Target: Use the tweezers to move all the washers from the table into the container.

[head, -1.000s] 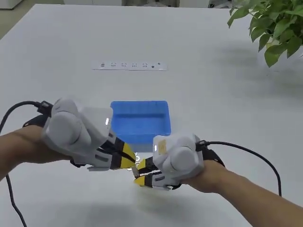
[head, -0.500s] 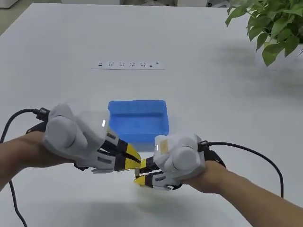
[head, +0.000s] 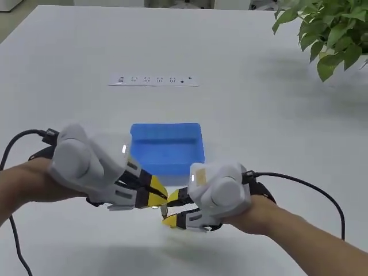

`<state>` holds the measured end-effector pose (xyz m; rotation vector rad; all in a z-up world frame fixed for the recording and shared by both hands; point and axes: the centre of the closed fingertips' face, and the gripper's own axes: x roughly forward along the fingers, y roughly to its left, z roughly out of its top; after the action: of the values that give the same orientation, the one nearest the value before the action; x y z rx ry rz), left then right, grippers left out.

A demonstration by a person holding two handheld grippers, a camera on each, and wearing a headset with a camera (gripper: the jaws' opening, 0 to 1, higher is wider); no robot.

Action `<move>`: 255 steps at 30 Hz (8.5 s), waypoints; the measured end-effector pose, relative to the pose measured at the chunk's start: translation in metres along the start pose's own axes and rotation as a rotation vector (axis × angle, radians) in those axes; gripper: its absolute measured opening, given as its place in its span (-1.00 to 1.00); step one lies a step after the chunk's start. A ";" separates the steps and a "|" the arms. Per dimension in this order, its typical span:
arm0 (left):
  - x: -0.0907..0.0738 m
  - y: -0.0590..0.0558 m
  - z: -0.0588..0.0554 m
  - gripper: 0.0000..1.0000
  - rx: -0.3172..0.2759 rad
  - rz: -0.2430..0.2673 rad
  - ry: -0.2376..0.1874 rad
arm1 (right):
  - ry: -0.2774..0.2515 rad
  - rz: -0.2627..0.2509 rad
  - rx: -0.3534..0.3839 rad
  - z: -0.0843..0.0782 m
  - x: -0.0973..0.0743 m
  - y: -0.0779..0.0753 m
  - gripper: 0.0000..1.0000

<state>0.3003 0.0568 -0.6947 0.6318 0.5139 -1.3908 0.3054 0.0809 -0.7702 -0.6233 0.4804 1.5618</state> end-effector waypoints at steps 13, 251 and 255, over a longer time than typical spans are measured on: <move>-0.002 0.007 0.008 -0.89 -0.003 -0.005 -0.018 | 0.007 -0.059 0.040 -0.009 -0.019 -0.016 -0.38; -0.056 0.059 -0.022 0.98 -0.465 0.452 -0.280 | -0.001 -0.045 0.007 0.018 -0.048 -0.142 -0.84; -0.056 0.062 -0.023 0.98 -0.470 0.454 -0.281 | 0.006 -0.035 0.009 0.013 -0.040 -0.142 -0.83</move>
<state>0.3562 0.1179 -0.6674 0.1479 0.4175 -0.8650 0.4462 0.0713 -0.7262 -0.6265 0.4779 1.5240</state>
